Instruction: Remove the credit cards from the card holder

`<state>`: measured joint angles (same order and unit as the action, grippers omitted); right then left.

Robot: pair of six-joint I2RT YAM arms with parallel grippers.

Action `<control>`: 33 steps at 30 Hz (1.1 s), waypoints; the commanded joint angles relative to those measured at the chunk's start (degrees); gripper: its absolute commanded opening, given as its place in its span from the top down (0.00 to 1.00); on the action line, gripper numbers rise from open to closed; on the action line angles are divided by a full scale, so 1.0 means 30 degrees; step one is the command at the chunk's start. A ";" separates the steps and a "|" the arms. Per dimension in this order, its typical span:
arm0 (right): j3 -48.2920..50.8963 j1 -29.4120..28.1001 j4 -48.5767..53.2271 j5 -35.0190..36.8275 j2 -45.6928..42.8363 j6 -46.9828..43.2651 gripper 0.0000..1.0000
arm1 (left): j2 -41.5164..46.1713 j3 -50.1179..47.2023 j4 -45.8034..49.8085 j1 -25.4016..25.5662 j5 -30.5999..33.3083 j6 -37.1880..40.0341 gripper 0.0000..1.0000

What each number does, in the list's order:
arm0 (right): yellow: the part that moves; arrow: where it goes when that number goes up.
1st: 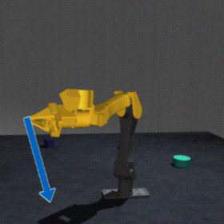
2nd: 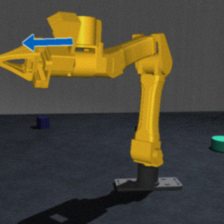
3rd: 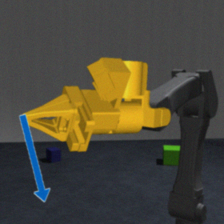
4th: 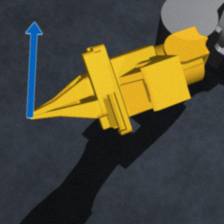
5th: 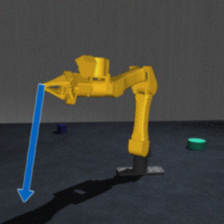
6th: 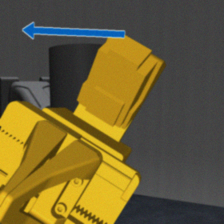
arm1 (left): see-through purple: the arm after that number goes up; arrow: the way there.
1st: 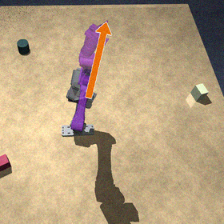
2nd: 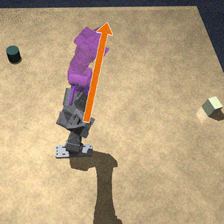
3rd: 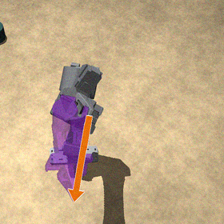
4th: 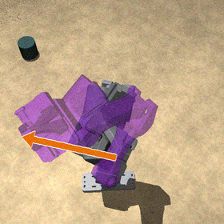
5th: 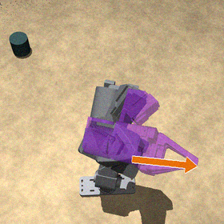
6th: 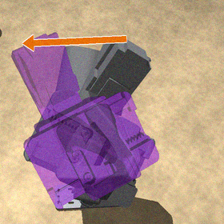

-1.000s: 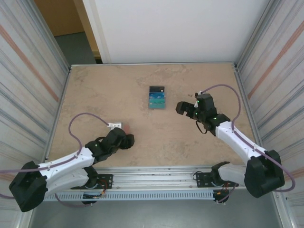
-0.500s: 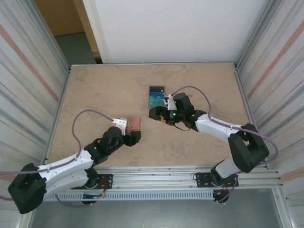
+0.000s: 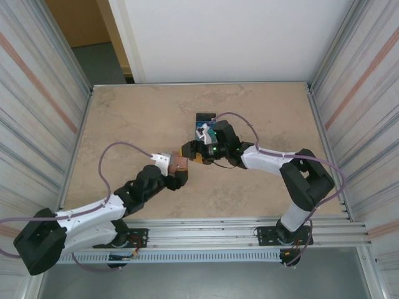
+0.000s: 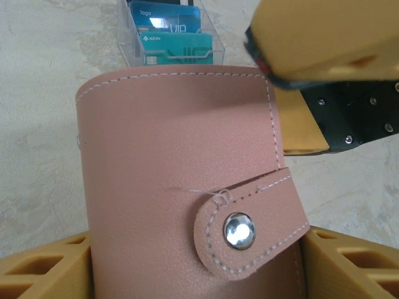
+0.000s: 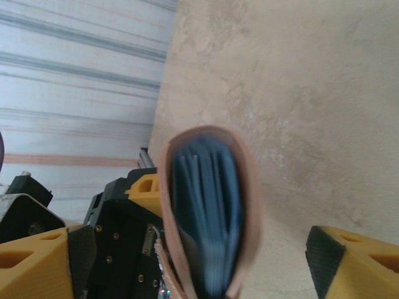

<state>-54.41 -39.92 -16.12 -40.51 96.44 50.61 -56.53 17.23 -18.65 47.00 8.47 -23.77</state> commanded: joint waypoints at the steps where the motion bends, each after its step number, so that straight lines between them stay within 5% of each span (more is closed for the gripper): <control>1: -0.0622 -0.0222 -0.0836 -0.0789 0.0457 0.0324 0.15 | -0.0219 0.0721 -0.1097 0.0046 -0.0171 0.0410 0.26; 13: -0.0675 -0.0356 -0.0982 -0.0969 0.0981 0.0415 0.47 | -0.0477 0.1213 -0.1701 0.0043 -0.0922 0.0588 0.25; 22: -0.0902 -0.0037 -0.1050 -0.0786 0.0996 0.0181 0.79 | -0.0117 0.1432 -0.2015 0.0050 -0.3800 0.1818 0.18; 33: -0.0099 0.1501 0.0097 -0.0718 -0.0997 -0.1047 0.88 | 0.2625 0.1227 -0.0228 -0.0287 -0.1535 0.0034 0.01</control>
<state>-54.74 -36.67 -16.60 -43.13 97.60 50.48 -51.62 19.03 -20.03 46.61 2.17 -21.71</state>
